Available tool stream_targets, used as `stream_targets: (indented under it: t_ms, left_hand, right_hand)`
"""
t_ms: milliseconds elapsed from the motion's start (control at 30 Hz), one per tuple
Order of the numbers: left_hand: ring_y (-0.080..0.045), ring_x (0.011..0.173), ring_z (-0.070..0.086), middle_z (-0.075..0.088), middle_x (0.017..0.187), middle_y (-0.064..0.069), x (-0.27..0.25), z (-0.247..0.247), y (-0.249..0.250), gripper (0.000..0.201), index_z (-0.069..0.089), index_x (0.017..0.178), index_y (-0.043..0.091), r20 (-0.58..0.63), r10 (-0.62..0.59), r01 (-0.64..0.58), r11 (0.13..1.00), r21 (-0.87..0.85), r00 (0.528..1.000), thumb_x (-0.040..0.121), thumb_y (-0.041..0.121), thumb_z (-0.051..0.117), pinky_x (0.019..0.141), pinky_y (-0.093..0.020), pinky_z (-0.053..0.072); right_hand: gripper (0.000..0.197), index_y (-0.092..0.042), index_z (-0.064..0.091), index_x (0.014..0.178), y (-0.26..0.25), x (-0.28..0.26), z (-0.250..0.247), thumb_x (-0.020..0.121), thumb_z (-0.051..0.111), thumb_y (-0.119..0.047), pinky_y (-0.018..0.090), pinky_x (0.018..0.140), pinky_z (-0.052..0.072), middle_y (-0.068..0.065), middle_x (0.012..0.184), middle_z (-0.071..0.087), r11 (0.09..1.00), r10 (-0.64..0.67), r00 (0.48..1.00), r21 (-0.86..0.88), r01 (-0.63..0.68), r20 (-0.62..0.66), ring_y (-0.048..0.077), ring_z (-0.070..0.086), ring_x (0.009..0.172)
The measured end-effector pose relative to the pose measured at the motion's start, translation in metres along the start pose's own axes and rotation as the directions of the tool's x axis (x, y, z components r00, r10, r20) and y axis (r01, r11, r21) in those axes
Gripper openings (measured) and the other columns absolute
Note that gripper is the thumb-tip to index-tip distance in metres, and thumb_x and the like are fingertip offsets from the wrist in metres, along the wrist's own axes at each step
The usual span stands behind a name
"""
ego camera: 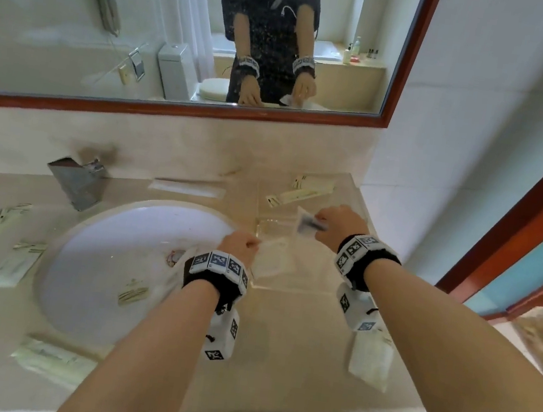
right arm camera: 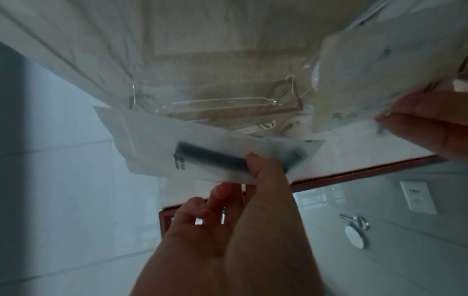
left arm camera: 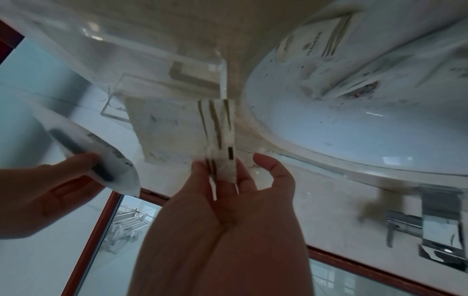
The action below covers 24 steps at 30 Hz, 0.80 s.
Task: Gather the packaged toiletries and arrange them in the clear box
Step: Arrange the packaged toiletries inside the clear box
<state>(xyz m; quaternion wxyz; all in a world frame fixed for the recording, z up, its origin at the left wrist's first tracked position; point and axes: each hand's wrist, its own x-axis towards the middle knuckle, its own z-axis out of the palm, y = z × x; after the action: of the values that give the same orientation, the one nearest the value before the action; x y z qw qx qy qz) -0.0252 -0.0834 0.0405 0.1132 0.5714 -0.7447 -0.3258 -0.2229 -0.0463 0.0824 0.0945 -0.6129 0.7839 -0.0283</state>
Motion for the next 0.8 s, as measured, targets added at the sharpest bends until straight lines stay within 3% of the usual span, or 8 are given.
stream_targets:
  t_ms: [100,200,400,567,667,800]
  left_hand:
    - [-0.022,0.109,0.062,0.067,0.121,-0.006,0.019,0.012,0.012,0.027,0.066,0.117,0.014,0.056,0.029,-0.028,1.000,-0.004,0.998,0.093,0.018,0.053,0.090,-0.023,0.044]
    - [-0.023,0.109,0.063,0.068,0.118,-0.008,0.028,0.026,0.019,0.023,0.068,0.111,0.009,0.140,0.031,-0.027,0.999,-0.029,0.990,0.090,0.012,0.059,0.094,-0.028,0.047]
    - [-0.022,0.107,0.065,0.070,0.115,-0.009,0.045,0.047,0.017,0.021,0.071,0.106,0.009,0.218,0.015,-0.015,1.000,-0.004,0.976,0.088,0.009,0.061,0.100,-0.029,0.048]
    - [-0.020,0.115,0.059,0.064,0.124,0.006,0.054,0.053,0.010,0.023,0.070,0.109,0.025,0.236,0.003,-0.073,0.954,0.292,0.972,0.092,0.020,0.055,0.105,-0.037,0.042]
    - [-0.020,0.115,0.058,0.064,0.125,0.007,0.058,0.056,0.004,0.026,0.069,0.111,0.029,0.247,0.017,-0.108,0.927,0.360,0.969,0.094,0.020,0.051,0.103,-0.036,0.042]
    - [-0.021,0.118,0.051,0.062,0.123,0.003,0.062,0.057,0.001,0.028,0.068,0.110,0.033,0.245,0.043,-0.150,0.886,0.438,0.968,0.094,0.021,0.049,0.100,-0.039,0.041]
  right_hand:
    - [0.021,-0.013,0.065,0.103,0.005,0.027,-0.001,0.086,0.056,-0.021,0.033,0.079,0.048,0.007,0.106,0.067,0.996,-0.060,0.997,-0.068,0.063,0.045,0.026,0.061,0.102]
    - [0.022,-0.009,0.066,0.105,0.004,0.042,0.005,0.087,0.055,-0.018,0.030,0.075,0.047,0.011,0.107,0.068,0.990,-0.085,0.990,-0.103,0.097,0.115,0.029,0.062,0.100]
    - [0.026,-0.012,0.065,0.112,0.002,0.056,0.031,0.090,0.055,-0.021,0.033,0.082,0.050,0.011,0.105,0.063,0.978,-0.117,0.974,-0.151,0.147,0.192,0.028,0.062,0.094]
    - [0.025,-0.011,0.066,0.108,-0.004,0.067,0.052,0.090,0.053,-0.021,0.032,0.080,0.050,0.010,0.101,0.064,0.977,-0.123,0.960,-0.141,0.162,0.251,0.029,0.064,0.097]
    - [0.021,-0.009,0.067,0.102,-0.011,0.074,0.061,0.089,0.053,-0.018,0.032,0.077,0.050,0.010,0.103,0.069,0.972,-0.147,0.953,-0.141,0.188,0.264,0.028,0.065,0.095]
    - [0.025,-0.011,0.067,0.109,-0.019,0.083,0.067,0.093,0.049,-0.020,0.034,0.084,0.051,0.011,0.108,0.066,0.970,-0.171,0.953,-0.130,0.208,0.251,0.028,0.064,0.099]
